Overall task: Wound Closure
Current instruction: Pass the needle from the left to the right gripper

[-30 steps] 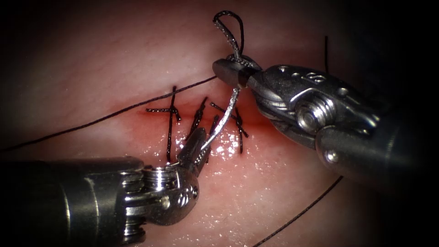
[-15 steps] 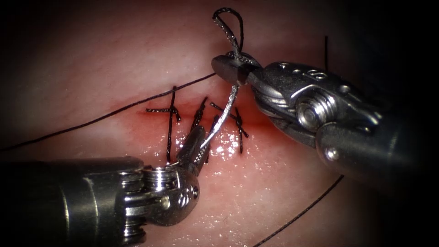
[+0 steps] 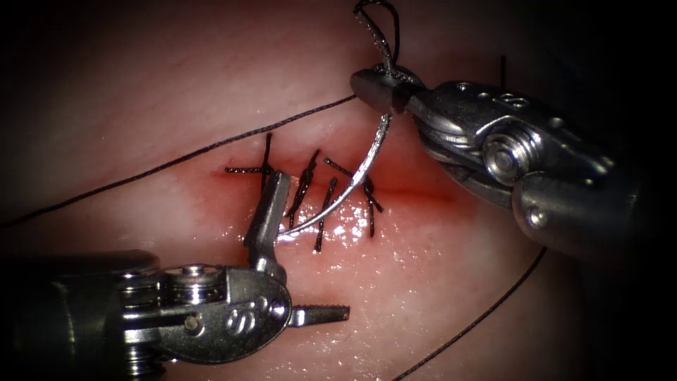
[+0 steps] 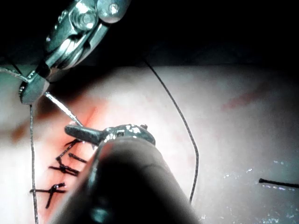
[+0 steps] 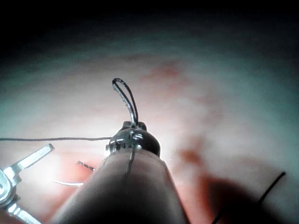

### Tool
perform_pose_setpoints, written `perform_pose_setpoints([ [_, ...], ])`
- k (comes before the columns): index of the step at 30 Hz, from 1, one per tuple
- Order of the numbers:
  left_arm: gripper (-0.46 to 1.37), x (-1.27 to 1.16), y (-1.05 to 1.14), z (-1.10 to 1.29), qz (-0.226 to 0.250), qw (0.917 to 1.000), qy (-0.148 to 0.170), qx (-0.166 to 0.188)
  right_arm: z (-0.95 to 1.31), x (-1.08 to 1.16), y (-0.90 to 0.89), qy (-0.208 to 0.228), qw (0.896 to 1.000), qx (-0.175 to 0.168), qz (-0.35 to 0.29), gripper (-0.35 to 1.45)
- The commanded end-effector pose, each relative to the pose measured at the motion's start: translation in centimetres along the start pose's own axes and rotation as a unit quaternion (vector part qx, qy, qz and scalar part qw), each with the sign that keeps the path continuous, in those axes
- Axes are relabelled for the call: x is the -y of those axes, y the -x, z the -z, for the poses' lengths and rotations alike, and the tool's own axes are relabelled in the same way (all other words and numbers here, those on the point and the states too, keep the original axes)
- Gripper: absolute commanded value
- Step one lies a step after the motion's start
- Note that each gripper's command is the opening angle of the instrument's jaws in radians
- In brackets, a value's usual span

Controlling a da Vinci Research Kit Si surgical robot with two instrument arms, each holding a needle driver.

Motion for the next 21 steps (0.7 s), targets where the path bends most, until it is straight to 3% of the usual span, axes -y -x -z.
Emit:
perform_pose_setpoints([
  [1, 1.3, 0.02, -0.01, 0.05, 0.019, 0.9991, 0.037, -0.002, 0.0, -0.03, -0.01, -0.004, 1.0, -0.001, 0.007, -0.35],
  [2, 1.31, 0.03, -0.02, 0.07, 0.024, 0.9985, 0.049, -0.001, 0.01, -0.05, -0.01, -0.01, 1.0, -0.001, 0.01, -0.35],
  [4, 1.35, 0.11, -0.05, 0.14, 0.057, 0.9924, 0.109, 0.005, 0.02, -0.11, -0.02, -0.035, 0.999, -0.003, 0.033, -0.35],
  [8, 1.31, 0.26, -0.05, 0.21, 0.086, 0.9862, 0.142, 0.003, 0.06, -0.19, -0.04, -0.054, 0.997, 0.0, 0.058, -0.35],
  [11, 1.16, 0.47, -0.05, 0.25, 0.109, 0.981, 0.16, 0.001, 0.1, -0.27, -0.05, -0.075, 0.993, 0.003, 0.093, -0.35],
  [14, 1.14, 0.65, -0.01, 0.25, 0.134, 0.9703, 0.201, -0.008, 0.14, -0.33, -0.07, -0.111, 0.988, 0.011, 0.103, -0.35],
  [19, 1.26, 0.92, 0.13, 0.18, 0.14, 0.9476, 0.286, -0.027, 0.18, -0.39, -0.06, -0.174, 0.975, 0.016, 0.138, -0.35],
  [21, 1.25, 1.0, 0.16, 0.14, 0.135, 0.9494, 0.281, -0.033, 0.19, -0.41, -0.06, -0.19, 0.971, 0.017, 0.147, -0.35],
])
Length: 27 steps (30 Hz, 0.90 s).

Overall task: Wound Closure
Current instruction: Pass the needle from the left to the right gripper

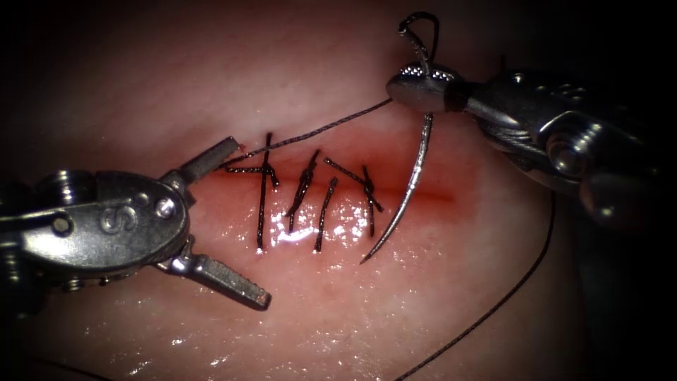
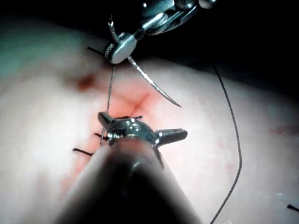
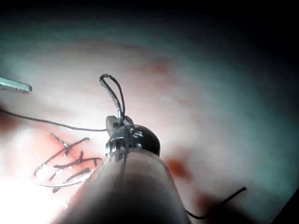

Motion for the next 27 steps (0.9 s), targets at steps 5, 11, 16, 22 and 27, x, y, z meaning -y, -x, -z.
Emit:
perform_pose_setpoints([
  [5, 1.22, 0.29, 0.07, -0.04, -0.043, 0.9986, -0.022, -0.021, 0.04, -0.01, 0.03, -0.042, 0.999, -0.017, 0.021, -0.35],
  [11, 1.06, 0.45, 0.2, -0.12, -0.066, 0.9968, -0.041, -0.019, 0.13, -0.02, 0.07, -0.075, 0.994, -0.065, 0.039, -0.35],
  [16, 0.81, 0.45, 0.26, -0.14, -0.075, 0.9952, -0.06, -0.016, 0.24, -0.04, 0.14, -0.058, 0.994, -0.078, 0.041, -0.35],
  [22, 0.75, 0.39, 0.28, -0.14, -0.078, 0.9947, -0.065, -0.015, 0.29, -0.05, 0.17, -0.051, 0.995, -0.08, 0.041, -0.35],
  [27, 0.77, 0.36, 0.29, -0.14, -0.08, 0.9944, -0.067, -0.014, 0.29, -0.05, 0.17, -0.05, 0.995, -0.08, 0.041, -0.35],
])
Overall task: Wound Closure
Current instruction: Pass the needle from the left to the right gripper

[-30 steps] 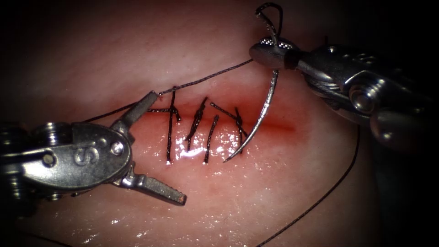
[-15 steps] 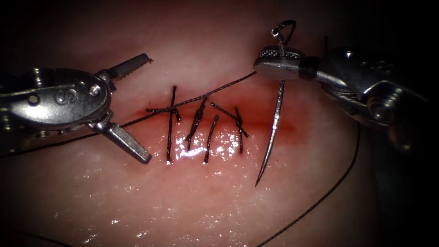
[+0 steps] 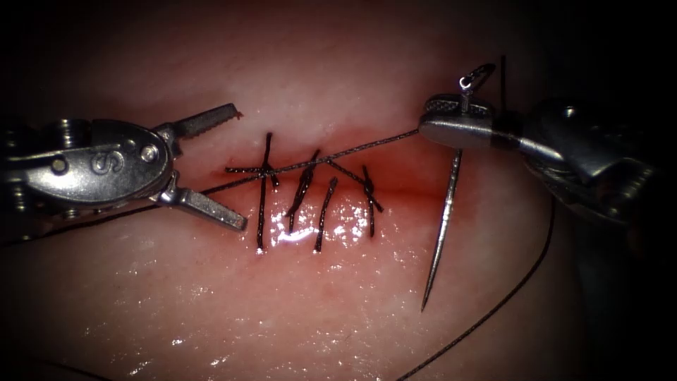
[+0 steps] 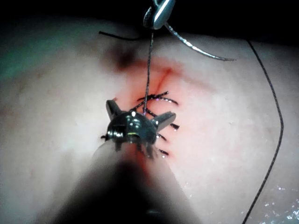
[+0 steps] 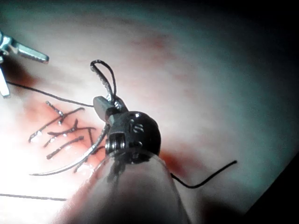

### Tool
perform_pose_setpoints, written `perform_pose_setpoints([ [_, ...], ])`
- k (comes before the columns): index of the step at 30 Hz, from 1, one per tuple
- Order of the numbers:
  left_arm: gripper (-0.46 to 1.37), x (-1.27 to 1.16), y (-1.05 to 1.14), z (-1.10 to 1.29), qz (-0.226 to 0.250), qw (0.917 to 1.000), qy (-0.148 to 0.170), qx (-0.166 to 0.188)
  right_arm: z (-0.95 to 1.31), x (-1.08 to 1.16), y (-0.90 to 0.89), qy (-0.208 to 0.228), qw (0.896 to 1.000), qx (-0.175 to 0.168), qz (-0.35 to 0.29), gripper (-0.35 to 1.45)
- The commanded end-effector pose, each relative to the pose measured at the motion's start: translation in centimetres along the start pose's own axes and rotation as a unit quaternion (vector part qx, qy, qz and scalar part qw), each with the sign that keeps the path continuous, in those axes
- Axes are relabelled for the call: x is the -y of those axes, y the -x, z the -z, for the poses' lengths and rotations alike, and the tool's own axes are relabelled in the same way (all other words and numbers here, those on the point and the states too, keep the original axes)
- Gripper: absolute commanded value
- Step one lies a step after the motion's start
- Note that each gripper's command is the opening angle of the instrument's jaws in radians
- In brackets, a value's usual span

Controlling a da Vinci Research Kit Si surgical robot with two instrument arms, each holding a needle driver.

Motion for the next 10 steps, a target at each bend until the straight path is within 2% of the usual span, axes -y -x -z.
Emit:
perform_pose_setpoints([
  [1, 0.78, -0.01, 0.0, 0.01, -0.002, 1.0, 0.001, 0.0, -0.01, 0.0, 0.0, 0.002, 1.0, 0.0, 0.0, -0.35],
  [10, 0.8, -0.03, 0.04, -0.01, -0.006, 1.0, -0.001, 0.0, -0.01, 0.01, 0.0, 0.003, 1.0, 0.0, 0.0, -0.35],
])
